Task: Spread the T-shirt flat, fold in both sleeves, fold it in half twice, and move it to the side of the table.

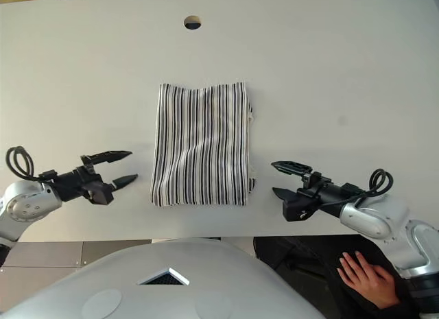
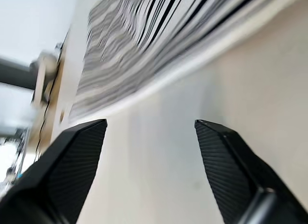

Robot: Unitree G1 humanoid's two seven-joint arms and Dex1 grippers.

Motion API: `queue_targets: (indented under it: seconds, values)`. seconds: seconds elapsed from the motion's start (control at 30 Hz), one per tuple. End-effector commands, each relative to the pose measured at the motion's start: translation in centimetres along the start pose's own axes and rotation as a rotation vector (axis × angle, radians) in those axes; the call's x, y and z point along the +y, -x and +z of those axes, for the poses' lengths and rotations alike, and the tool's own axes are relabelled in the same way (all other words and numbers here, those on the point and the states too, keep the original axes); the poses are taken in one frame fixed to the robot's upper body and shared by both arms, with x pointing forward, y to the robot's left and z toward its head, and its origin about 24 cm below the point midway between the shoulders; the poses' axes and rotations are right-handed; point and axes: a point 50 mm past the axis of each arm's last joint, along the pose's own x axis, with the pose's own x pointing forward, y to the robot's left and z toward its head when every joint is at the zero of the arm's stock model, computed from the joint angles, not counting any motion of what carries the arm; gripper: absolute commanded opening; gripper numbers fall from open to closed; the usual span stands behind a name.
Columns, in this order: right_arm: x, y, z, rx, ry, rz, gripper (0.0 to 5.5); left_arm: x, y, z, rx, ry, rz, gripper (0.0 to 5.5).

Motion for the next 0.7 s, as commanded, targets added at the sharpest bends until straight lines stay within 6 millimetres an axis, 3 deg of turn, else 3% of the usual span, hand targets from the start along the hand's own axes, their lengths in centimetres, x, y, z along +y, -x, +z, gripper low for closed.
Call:
queue_targets:
  seconds: [0.03,0.27,0.57,0.63,0.7]
  values:
    - [1.3,-1.6,1.1,-0.058,-0.002,0.109,4.12,-2.5,-0.4,0.7,-0.032,0.024,-0.227,3.66]
    - [0.5,-3.4,2.0,-0.137,0.045,0.122,4.12,-2.8,-1.4,2.2,-0.144,0.005,-0.305,3.66]
    - [0.8,-4.7,1.7,-0.161,0.049,0.107,4.12,-2.8,-3.6,1.7,-0.176,-0.026,-0.287,3.66]
    - [0.9,-4.7,1.5,-0.163,0.053,0.11,3.7,-2.8,-3.6,1.4,-0.173,-0.031,-0.29,3.7]
    - [0.9,-4.8,1.4,-0.166,0.054,0.112,3.27,-2.9,-3.6,1.3,-0.174,-0.031,-0.291,3.32]
